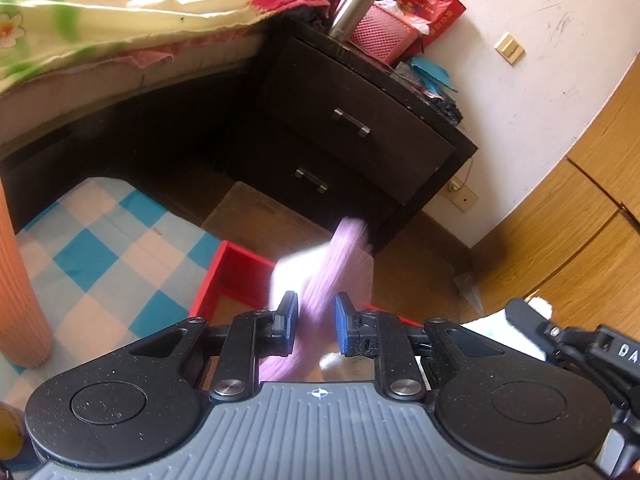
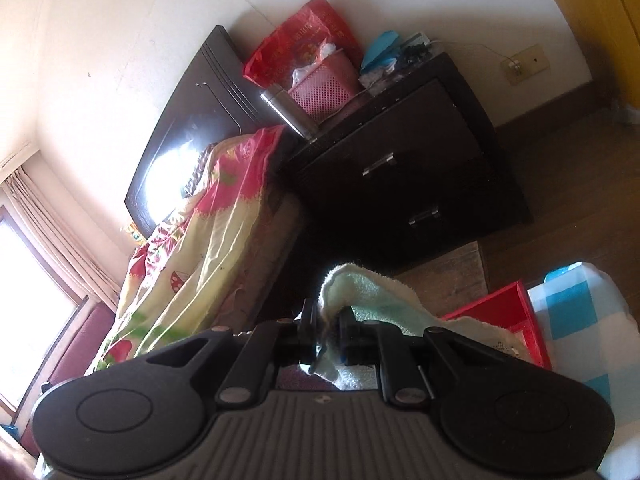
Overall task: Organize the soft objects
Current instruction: 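Carry the purple towel in the left tool and green towel in the right tool to the red box, then open the left tool over the red box while the right tool releases the green towel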
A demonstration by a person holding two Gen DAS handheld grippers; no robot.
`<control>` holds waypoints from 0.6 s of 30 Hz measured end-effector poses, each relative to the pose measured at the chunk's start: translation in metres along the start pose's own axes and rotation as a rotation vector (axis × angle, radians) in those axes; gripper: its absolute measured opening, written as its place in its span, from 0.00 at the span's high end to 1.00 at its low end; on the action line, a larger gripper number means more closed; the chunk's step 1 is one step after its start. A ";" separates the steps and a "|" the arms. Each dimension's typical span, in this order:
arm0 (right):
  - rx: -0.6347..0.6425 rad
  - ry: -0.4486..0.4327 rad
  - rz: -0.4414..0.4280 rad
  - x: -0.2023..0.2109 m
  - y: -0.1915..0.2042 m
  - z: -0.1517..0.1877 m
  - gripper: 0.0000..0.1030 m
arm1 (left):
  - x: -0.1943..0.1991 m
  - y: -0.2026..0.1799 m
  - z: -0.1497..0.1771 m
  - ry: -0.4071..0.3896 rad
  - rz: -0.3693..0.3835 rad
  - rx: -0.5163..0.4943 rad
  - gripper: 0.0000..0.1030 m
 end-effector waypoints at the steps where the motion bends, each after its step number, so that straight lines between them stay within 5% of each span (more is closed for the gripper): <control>1: 0.000 0.015 0.003 -0.003 -0.002 0.003 1.00 | -0.002 0.001 0.001 0.003 -0.003 0.000 0.81; 6: -0.012 0.063 0.030 -0.016 -0.009 0.013 1.00 | -0.004 0.001 0.003 0.012 -0.014 -0.009 0.71; 12: -0.014 0.041 0.090 -0.014 -0.014 0.013 0.73 | 0.000 -0.001 0.003 0.010 -0.010 -0.015 0.67; 18: -0.058 0.013 0.100 -0.006 -0.021 0.004 0.71 | 0.002 0.000 0.003 0.010 -0.012 -0.016 0.65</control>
Point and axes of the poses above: each gripper's, at about its wrist camera, not at the fingertips, and x roughly against the way its jaws point, y to its left, z to its underside, the point moved 2 cm from there along -x, roughly the way its jaws point, and after that the axes turned 8 degrees about -y, right-handed, at the moved point
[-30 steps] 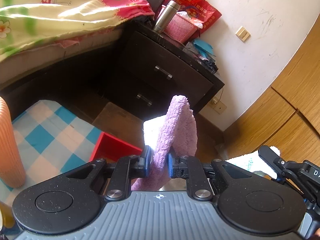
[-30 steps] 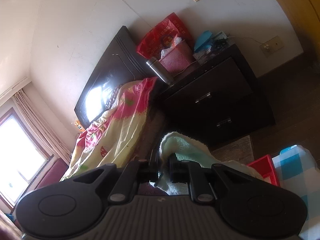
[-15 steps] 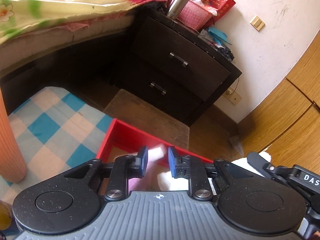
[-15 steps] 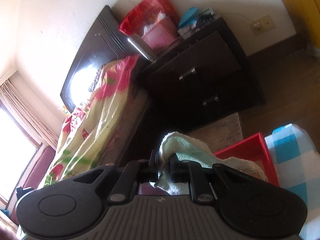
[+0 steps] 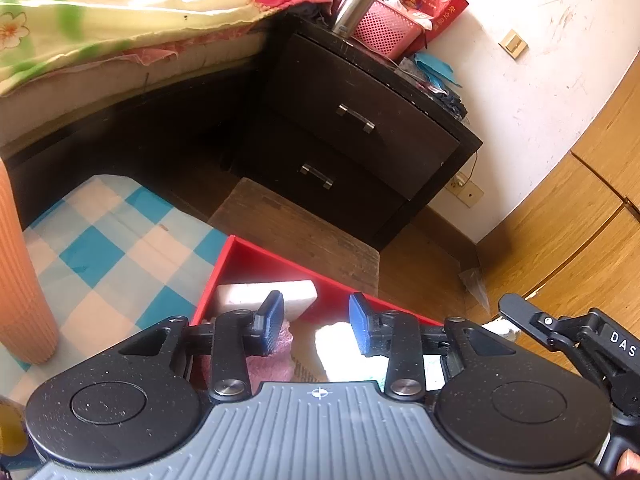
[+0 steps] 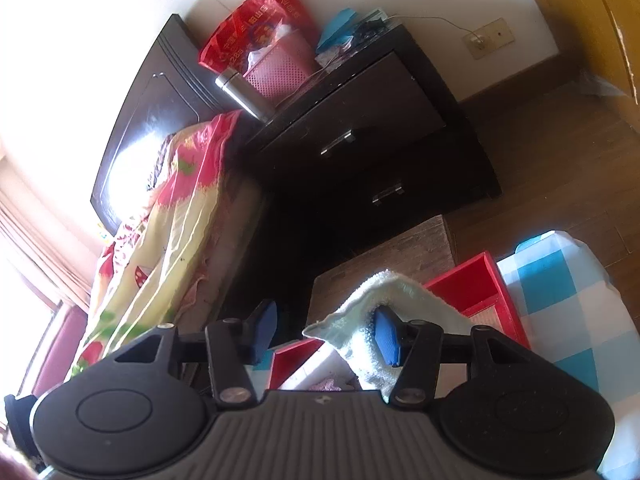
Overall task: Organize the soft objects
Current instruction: 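Open the left tool over the red box while the right tool releases the green towel, then move both open tools back over the remaining soft toys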
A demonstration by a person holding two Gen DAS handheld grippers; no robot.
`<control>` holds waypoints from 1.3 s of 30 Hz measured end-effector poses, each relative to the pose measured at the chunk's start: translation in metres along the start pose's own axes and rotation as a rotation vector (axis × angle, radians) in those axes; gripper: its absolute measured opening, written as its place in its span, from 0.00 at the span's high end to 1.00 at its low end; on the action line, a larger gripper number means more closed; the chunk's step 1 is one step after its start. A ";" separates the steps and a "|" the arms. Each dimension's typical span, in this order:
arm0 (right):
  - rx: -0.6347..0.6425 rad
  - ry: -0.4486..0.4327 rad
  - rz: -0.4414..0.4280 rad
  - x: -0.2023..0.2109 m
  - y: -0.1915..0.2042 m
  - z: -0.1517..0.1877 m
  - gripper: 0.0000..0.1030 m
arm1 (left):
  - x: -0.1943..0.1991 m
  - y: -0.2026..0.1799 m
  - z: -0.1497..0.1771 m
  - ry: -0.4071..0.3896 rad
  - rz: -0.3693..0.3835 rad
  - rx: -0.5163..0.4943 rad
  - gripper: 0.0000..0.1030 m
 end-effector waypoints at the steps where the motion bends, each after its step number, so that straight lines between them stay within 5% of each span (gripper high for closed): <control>1: 0.002 -0.001 0.005 0.000 -0.001 0.000 0.71 | -0.001 0.000 0.001 0.003 -0.004 0.000 0.65; 3: 0.020 0.006 0.028 0.000 0.000 -0.001 0.69 | -0.003 0.001 0.001 0.011 -0.007 -0.002 0.65; 6: 0.089 0.056 0.081 -0.004 0.005 -0.001 0.52 | -0.005 0.000 0.002 0.018 -0.009 -0.007 0.65; 13: 0.230 0.080 0.186 -0.001 0.008 0.000 0.52 | -0.001 0.000 0.003 0.015 -0.009 -0.022 0.64; 24: 0.188 0.121 0.110 0.001 0.012 0.003 0.52 | 0.005 0.000 0.005 0.040 0.001 -0.050 0.64; 29: 0.212 0.111 0.085 0.020 0.027 0.006 0.52 | 0.027 -0.002 0.008 0.031 0.019 -0.061 0.55; 35: 0.048 0.148 -0.029 0.039 0.027 0.003 0.51 | 0.054 0.004 0.010 0.025 0.031 -0.063 0.55; 39: 0.051 0.141 -0.036 0.050 0.033 0.004 0.51 | 0.069 0.009 0.009 0.020 0.044 -0.070 0.54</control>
Point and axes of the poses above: each gripper's, at about its wrist camera, not at the fingertips, and x roughly against the way its jaws point, y to its left, z to its underside, the point moved 2 cm from there along -x, roughly the way its jaws point, and after that the axes turned 8 degrees about -y, right-handed, at the moved point
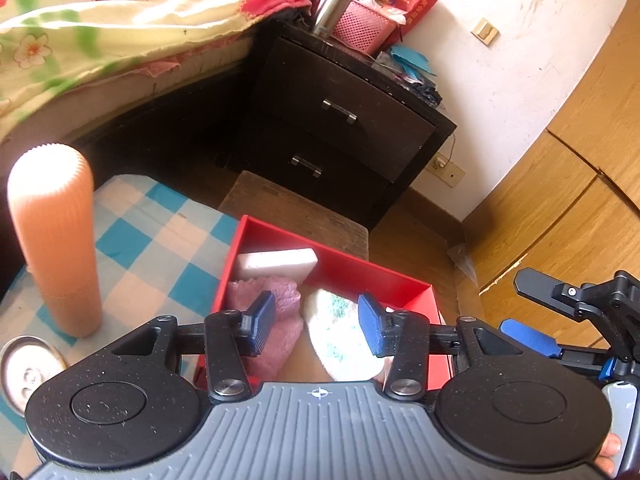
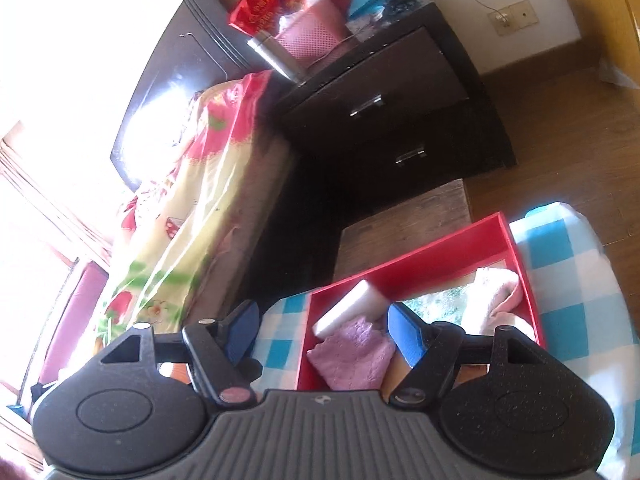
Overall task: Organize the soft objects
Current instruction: 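Move both open tools back over the remaining soft toys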
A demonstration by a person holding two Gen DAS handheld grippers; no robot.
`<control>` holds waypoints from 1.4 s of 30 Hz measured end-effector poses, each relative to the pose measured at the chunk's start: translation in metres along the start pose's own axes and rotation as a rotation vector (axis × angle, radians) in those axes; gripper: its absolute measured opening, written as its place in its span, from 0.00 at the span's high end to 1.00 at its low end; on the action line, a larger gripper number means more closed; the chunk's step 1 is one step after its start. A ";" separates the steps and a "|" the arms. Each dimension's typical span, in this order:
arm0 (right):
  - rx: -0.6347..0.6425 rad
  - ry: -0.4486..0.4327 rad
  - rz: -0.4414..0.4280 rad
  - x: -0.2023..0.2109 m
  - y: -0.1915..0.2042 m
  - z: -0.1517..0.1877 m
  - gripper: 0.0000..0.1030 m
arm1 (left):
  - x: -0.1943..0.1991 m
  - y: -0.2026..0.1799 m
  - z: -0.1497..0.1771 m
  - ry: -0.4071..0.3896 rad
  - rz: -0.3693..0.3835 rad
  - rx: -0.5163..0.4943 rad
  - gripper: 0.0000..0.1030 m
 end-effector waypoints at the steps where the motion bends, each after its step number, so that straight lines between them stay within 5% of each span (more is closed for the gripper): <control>1: 0.015 0.000 0.009 0.002 0.004 0.002 0.51 | 0.003 0.001 0.000 -0.004 -0.003 -0.008 0.53; 12: 0.187 0.060 0.062 0.017 0.029 0.039 0.51 | 0.017 0.002 0.026 0.075 -0.009 -0.122 0.48; 42: 0.285 0.254 0.056 0.048 0.017 0.115 0.51 | 0.060 0.046 0.086 0.244 -0.039 -0.117 0.42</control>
Point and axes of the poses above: each gripper's, at about its wrist camera, not at the fingertips, and x roughly against the way its jaws point, y to its left, z to its underside, the point moved 2 cm from there along -x, roughly the way its jaws point, and after that the axes turned 8 degrees about -y, right-handed, at the moved point
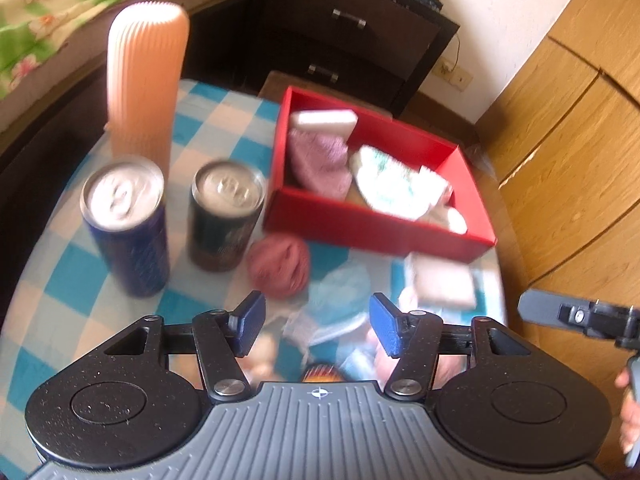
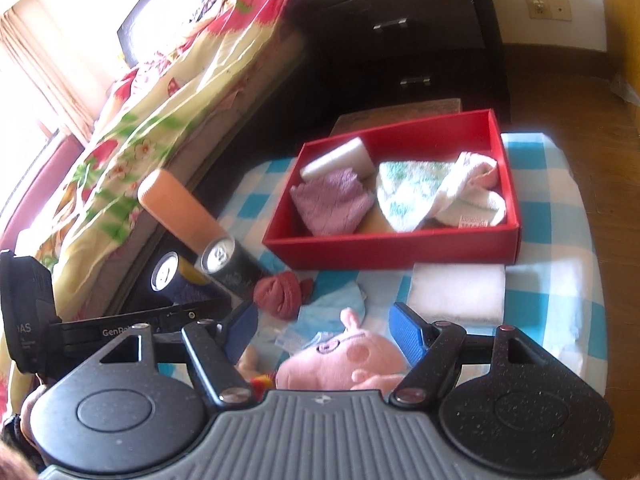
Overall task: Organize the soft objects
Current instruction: 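Move both open tools back over the remaining soft toys, then grasp the striped knit sock with the right tool while the left tool grasps the cream teddy bear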
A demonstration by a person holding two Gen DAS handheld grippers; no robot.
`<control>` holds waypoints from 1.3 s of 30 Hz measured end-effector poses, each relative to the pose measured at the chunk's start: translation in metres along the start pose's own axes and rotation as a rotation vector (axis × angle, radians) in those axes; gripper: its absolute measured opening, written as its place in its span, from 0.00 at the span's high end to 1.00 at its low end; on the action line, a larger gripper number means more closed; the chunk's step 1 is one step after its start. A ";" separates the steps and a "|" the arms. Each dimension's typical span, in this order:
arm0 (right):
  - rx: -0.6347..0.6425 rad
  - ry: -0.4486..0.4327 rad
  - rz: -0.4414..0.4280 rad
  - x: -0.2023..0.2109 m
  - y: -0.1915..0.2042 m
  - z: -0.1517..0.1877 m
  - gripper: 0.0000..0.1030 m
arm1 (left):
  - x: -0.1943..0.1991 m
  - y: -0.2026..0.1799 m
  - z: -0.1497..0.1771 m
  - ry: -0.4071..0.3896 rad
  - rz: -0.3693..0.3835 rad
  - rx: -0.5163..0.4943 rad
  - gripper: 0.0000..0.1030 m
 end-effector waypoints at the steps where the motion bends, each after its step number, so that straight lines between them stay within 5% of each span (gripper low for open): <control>1: 0.008 0.011 -0.005 -0.002 0.002 0.003 0.51 | 0.000 0.003 0.005 0.014 -0.005 0.000 0.42; 19: 0.198 0.182 -0.156 -0.035 0.065 0.049 0.49 | 0.002 0.050 0.030 0.093 -0.069 0.082 0.39; 31: 0.361 0.277 -0.238 -0.050 0.098 0.082 0.49 | -0.009 0.050 0.038 0.148 -0.061 0.106 0.36; 39: 0.545 0.286 -0.143 -0.079 0.097 0.109 0.49 | -0.030 0.047 0.040 0.186 -0.067 0.149 0.34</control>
Point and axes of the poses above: each gripper's, at about its wrist camera, not at the fingertips, and x roughly against the way its jaws point, y to its left, z to its underside, the point moved 2 cm from there along -x, roughly the way its jaws point, and after that the axes turned 8 degrees about -y, right-handed, at the moved point
